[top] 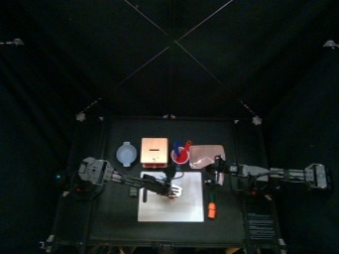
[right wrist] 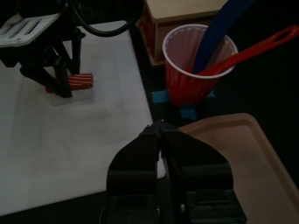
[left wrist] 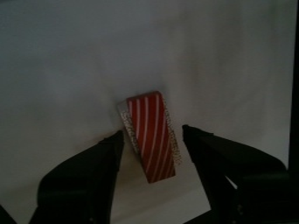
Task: Grab salmon sushi with right hand
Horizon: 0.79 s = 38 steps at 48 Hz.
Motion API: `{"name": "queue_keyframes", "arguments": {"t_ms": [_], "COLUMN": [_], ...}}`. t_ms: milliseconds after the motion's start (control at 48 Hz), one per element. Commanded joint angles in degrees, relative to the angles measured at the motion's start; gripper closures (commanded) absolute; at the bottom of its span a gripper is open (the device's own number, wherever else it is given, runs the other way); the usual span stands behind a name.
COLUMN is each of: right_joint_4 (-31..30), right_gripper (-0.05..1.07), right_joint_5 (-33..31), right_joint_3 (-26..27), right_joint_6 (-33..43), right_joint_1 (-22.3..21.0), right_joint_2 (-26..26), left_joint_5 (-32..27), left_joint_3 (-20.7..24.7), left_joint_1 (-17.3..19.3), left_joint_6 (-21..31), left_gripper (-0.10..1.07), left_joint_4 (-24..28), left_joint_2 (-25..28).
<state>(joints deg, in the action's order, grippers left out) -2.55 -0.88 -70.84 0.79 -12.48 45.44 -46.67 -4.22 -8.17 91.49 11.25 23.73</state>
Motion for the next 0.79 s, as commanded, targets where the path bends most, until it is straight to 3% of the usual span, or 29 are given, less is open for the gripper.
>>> {"name": "queue_keyframes", "arguments": {"t_ms": [0, 146, 271, 500, 667, 771], "right_joint_4": [0.18, -0.09, -0.09, 0.09, -0.09, -0.09], "right_gripper": [1.01, 1.01, 1.01, 1.01, 1.01, 1.01], "right_joint_5": [0.18, 0.18, 0.00, -0.44, -0.53, -0.53], "right_joint_3": [0.88, 0.70, 0.70, 0.70, 0.62, 0.62], "right_joint_6": [-0.09, -0.09, -0.09, -0.09, -0.09, -0.09], "right_joint_1": [-0.35, -0.53, -0.53, -1.23, -2.29, -3.25], "right_joint_2": [-0.18, -0.09, -0.09, 0.44, 0.53, 0.53], "left_joint_5": [-0.53, -4.04, -6.68, -5.89, 1.32, 11.69], "left_joint_3": [1.93, 1.67, 1.23, -0.35, -3.25, -6.86], "left_joint_1": [0.35, 0.35, 0.35, -0.18, -0.26, -0.18], "left_joint_6": [0.00, -1.05, -5.45, -15.12, -24.87, -32.26], "left_gripper": [0.03, 0.02, 0.02, 0.02, 0.02, 0.02], "left_joint_4": [0.26, 1.93, 5.19, 10.02, 12.48, 13.27], "left_joint_2": [-1.32, -2.29, -5.98, -13.97, -17.93, -19.86]}}
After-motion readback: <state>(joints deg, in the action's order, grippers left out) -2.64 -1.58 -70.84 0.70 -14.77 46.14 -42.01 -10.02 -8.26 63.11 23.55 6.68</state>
